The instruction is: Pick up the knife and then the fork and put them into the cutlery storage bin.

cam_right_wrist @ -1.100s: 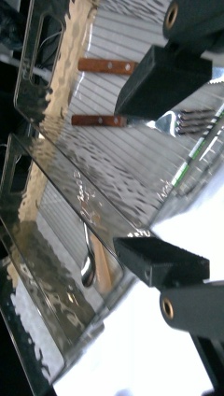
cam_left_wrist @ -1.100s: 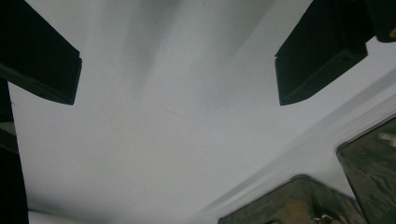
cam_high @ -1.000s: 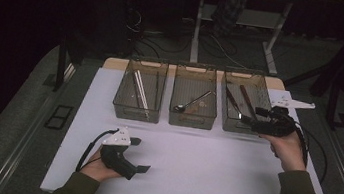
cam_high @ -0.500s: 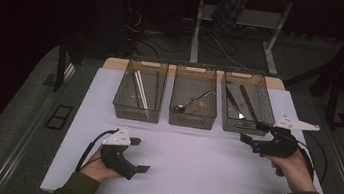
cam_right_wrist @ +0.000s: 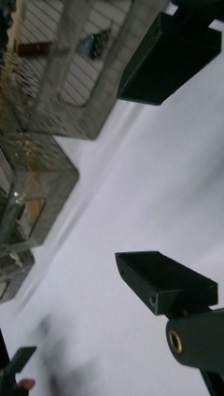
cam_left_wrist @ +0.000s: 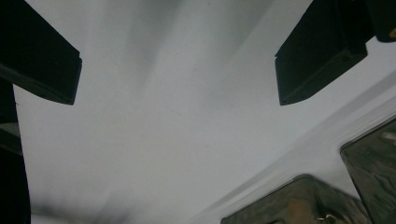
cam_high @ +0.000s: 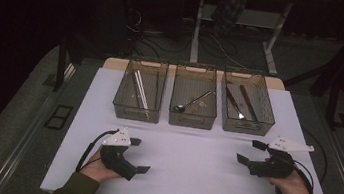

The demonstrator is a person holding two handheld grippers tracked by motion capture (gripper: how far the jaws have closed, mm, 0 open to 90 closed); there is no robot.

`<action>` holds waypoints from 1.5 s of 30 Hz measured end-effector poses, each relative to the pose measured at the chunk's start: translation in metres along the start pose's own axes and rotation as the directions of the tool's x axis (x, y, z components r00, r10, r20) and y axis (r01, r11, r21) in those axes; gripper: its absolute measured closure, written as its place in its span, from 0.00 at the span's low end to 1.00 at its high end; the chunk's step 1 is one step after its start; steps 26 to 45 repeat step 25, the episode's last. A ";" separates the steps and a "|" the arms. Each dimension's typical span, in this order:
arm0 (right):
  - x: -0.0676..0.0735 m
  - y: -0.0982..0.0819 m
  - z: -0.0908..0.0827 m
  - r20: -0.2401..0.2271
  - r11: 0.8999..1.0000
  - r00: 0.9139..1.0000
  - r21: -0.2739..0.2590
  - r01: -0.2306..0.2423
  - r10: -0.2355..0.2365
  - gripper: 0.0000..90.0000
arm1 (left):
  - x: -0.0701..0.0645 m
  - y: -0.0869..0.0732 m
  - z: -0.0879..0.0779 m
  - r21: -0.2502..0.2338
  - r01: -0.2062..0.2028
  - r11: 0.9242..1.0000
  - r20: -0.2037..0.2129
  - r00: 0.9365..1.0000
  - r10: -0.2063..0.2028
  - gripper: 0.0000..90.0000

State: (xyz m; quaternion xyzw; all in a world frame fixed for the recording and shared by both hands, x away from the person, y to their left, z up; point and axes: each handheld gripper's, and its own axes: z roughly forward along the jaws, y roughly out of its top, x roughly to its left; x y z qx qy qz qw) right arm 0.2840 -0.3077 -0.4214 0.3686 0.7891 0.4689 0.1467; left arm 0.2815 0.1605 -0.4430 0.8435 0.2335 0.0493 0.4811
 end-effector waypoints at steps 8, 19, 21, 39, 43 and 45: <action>0.009 -0.021 -0.002 -0.005 0.999 1.000 0.033 0.013 -0.012 0.19 | -0.001 0.000 0.000 0.002 -0.002 1.000 0.001 1.000 0.002 0.00; 0.024 -0.026 0.003 -0.036 1.000 0.999 0.015 0.001 0.000 0.19 | -0.001 0.000 0.000 0.003 -0.004 1.000 0.002 1.000 0.004 0.00; 0.026 -0.025 0.005 -0.037 1.000 0.999 0.020 0.009 -0.009 0.19 | -0.001 0.000 0.000 0.003 -0.005 1.000 0.002 1.000 0.005 0.00; 0.026 -0.025 0.008 -0.038 1.000 0.999 0.025 0.014 -0.013 0.19 | -0.002 0.000 0.000 0.003 -0.006 1.000 0.003 1.000 0.006 0.00; 0.026 -0.025 0.008 -0.038 1.000 0.999 0.025 0.014 -0.013 0.19 | -0.002 0.000 0.000 0.003 -0.006 1.000 0.003 1.000 0.006 0.00; 0.026 -0.025 0.008 -0.038 1.000 0.999 0.025 0.014 -0.013 0.19 | -0.002 0.000 0.000 0.003 -0.006 1.000 0.003 1.000 0.006 0.00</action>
